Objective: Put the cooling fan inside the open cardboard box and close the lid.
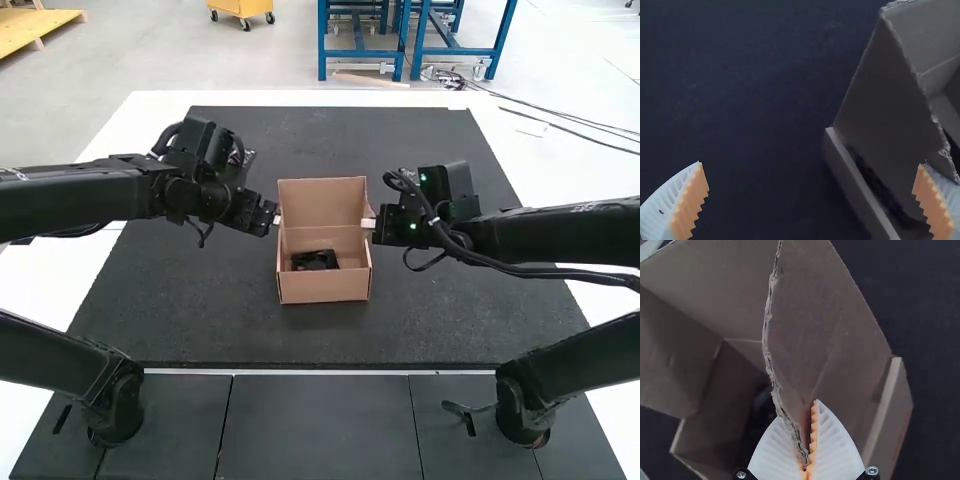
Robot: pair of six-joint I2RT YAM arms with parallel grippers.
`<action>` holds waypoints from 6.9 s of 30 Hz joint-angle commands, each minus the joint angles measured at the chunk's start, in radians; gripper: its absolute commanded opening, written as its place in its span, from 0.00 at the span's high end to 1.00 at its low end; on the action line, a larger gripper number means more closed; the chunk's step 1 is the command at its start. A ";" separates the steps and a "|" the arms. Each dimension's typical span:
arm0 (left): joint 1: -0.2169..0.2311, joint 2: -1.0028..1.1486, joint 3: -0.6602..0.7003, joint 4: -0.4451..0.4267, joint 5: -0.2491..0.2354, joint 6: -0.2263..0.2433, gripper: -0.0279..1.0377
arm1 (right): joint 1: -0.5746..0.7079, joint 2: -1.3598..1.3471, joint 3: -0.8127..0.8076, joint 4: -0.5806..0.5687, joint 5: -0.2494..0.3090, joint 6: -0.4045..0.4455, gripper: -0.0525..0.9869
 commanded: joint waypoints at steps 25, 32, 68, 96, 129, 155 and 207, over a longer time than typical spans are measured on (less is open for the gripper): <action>-0.005 -0.100 -0.094 -0.008 0.041 0.001 0.07 | 0.051 -0.071 -0.112 -0.011 -0.047 0.025 0.97; -0.010 -0.100 -0.099 -0.018 0.068 0.003 0.07 | 0.054 -0.071 -0.123 -0.014 -0.041 0.012 0.97; 0.003 -0.183 -0.119 -0.127 0.065 0.056 0.07 | 0.058 -0.080 -0.154 -0.021 0.034 -0.098 0.97; 0.081 -0.159 0.001 -0.025 -0.133 0.056 0.07 | 0.021 -0.229 0.078 -0.281 0.143 -0.279 0.11; -0.106 0.144 0.289 -0.025 -0.065 0.066 0.07 | -0.025 -0.349 0.437 -0.896 0.125 -0.321 0.09; -0.181 0.154 0.161 -0.151 0.022 0.013 0.06 | -0.018 -0.349 0.446 -0.953 0.097 -0.319 0.09; -0.223 0.036 0.001 -0.038 -0.150 0.046 0.06 | -0.038 -0.365 0.471 -0.973 0.085 -0.298 0.09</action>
